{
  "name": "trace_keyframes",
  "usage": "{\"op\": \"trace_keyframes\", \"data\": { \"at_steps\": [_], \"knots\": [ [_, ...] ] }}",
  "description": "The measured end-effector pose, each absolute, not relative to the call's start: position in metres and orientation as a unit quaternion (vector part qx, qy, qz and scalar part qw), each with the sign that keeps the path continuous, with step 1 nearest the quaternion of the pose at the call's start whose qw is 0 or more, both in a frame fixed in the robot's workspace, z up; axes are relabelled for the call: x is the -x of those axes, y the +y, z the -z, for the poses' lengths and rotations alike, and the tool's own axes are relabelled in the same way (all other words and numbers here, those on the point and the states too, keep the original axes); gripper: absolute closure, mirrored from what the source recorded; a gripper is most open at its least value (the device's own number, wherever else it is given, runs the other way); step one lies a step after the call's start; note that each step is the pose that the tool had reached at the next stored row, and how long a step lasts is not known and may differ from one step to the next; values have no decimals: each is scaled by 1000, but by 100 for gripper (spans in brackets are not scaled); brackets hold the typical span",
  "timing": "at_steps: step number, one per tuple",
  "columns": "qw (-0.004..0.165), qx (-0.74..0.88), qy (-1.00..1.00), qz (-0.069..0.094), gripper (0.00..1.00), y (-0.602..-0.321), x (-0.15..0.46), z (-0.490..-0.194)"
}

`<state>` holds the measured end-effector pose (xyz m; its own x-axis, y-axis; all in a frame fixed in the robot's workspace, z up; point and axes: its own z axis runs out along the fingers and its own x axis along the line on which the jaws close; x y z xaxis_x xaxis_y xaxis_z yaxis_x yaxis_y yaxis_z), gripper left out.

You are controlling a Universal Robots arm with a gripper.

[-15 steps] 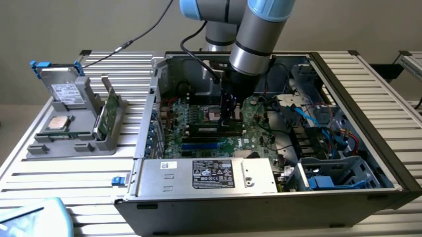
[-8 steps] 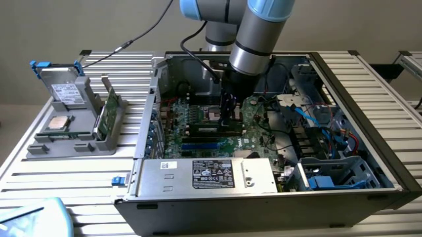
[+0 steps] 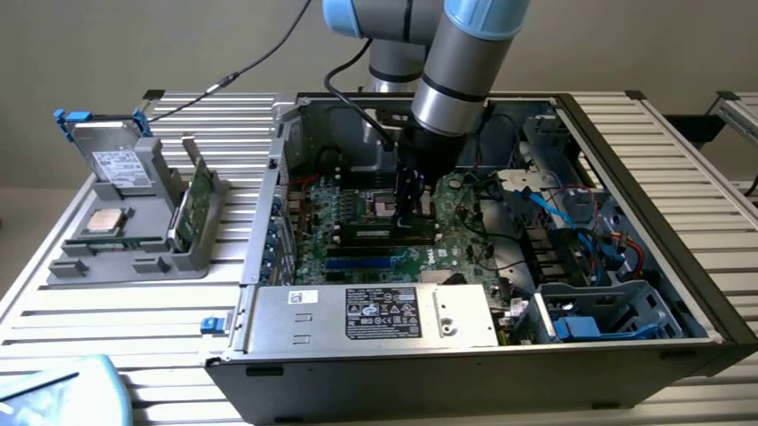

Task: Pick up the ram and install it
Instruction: 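Insert the ram into the slot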

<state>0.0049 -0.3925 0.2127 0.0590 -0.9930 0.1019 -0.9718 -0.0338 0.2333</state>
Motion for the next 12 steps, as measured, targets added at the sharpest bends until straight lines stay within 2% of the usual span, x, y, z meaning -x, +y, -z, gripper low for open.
{"op": "trace_keyframes", "data": {
  "at_steps": [12],
  "knots": [
    [121, -718, -685, 44, 86, -392, -5, -213]
  ]
}}
